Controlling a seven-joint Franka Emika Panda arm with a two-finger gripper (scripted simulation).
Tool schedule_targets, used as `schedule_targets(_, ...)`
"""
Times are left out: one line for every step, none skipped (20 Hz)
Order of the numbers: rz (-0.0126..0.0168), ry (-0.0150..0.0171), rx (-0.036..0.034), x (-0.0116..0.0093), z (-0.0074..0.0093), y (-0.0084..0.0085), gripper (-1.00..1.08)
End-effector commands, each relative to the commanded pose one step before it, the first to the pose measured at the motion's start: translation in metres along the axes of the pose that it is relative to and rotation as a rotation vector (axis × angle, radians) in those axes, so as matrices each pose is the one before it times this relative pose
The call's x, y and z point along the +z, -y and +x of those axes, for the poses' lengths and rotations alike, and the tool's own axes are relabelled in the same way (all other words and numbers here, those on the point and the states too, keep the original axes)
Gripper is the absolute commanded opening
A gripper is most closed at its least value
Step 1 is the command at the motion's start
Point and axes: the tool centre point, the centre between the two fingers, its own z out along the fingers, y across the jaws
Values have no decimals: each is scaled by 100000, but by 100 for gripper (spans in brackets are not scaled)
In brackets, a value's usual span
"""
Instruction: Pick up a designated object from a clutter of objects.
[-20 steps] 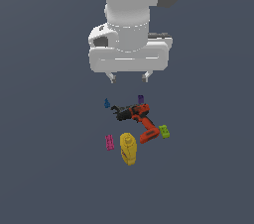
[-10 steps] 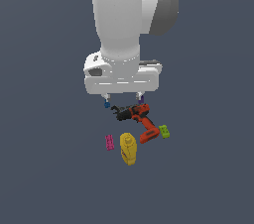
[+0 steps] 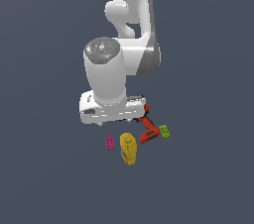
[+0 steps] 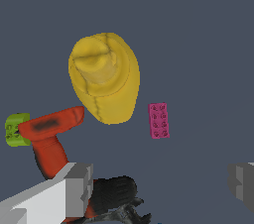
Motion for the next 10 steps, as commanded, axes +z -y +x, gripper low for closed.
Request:
schedule_targets(-183,620,-1979,2730,374,-940,100)
schedule_targets(-64,248,-710,1004,91,-333,100)
schedule_targets(-60,235,-672,953,68,-311,100)
schedule_targets(-56,222,-635,900,47,-289,100)
schedule_targets(-52,209,-597,847,30,-267,100)
schedule_targets(-48,196,-559,793,16,-246,100)
schedule_targets(-44,182,-520,737,4,-225,100)
schedule_targets(-40,168,-479,681,-5,-204,100)
schedule_targets(-37,156,-443,624,-12,-182,100)
schedule_targets(-33,141,-400,566,-17,-164,100)
